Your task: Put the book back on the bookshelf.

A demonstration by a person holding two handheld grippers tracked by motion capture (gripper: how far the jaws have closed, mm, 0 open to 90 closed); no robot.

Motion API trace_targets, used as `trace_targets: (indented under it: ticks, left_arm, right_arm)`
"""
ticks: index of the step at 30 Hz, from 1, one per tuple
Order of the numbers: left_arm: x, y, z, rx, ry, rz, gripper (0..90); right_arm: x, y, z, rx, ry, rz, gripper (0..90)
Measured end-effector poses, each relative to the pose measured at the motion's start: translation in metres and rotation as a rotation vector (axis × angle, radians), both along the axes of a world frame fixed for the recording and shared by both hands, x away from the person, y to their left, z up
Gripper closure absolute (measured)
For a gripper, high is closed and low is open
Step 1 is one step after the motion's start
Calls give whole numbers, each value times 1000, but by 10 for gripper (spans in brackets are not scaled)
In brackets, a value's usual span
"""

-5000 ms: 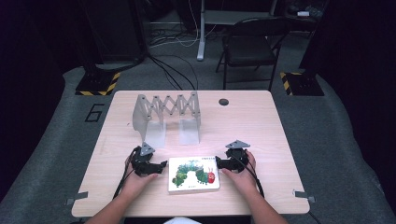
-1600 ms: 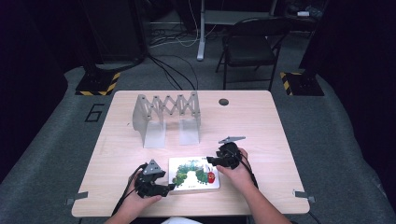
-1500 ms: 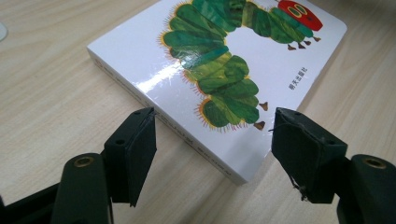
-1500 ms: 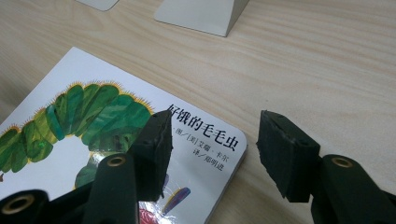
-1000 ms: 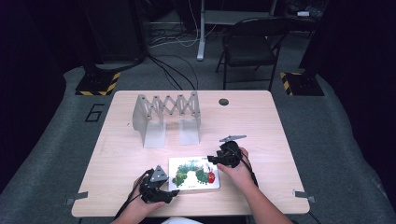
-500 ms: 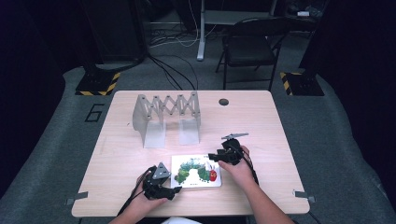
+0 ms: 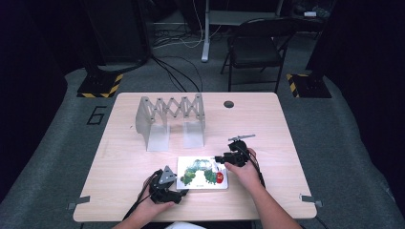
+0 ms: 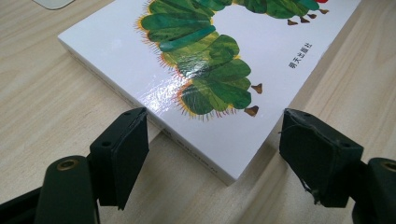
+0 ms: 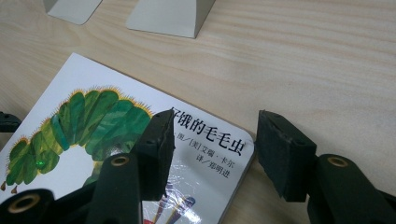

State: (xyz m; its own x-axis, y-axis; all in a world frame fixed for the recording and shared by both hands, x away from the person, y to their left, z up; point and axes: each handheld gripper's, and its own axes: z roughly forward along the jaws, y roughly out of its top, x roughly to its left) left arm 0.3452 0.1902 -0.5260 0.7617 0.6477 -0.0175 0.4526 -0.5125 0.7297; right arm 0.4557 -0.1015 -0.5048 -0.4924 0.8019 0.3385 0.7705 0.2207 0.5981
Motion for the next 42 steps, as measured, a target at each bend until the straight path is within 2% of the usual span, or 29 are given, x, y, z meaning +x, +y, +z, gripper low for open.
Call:
trace_targets:
  ticks: [5,9,11,13,14,19,20,29,31,32,36,39,40,42]
  left_arm:
    - [0,0,0,0,-1,-2,240]
    - [0,0,0,-2,0,-4,240]
    - [0,0,0,-2,1,-5,240]
    - [1,1,0,1,0,-12,236]
    - [1,1,0,4,-2,-15,228]
    - [1,0,0,4,-5,-13,219]
    - [1,0,0,4,-5,-14,218]
    - [0,0,0,16,-5,-22,218]
    - [0,-1,0,15,-6,-22,218]
    - [-1,-1,0,15,-5,-21,218]
    - [-1,-1,0,17,-6,-22,217]
    - [-1,-1,-1,16,-6,-22,217]
    - [-1,-1,-1,14,-13,-16,215]
    - [-1,-1,-1,20,-18,-14,205]
  right_arm:
    - [1,1,-3,-5,28,-9,466]
    - [2,1,-3,-11,18,0,466]
    - [1,1,-2,-3,35,-11,469]
    - [3,-1,-3,0,26,-10,474]
    - [3,0,-2,3,39,-19,478]
    - [3,-2,-1,20,48,-36,499]
    - [4,-3,-1,24,33,-31,501]
    - [4,-4,0,36,48,-45,506]
    - [5,-5,-1,42,35,-41,506]
    - [5,-5,-1,46,52,-50,507]
    - [5,-6,0,49,49,-64,500]
    - [6,-7,-2,65,78,-66,494]
    - [5,-6,-3,78,104,-84,498]
    - [5,-6,-2,75,107,-90,499]
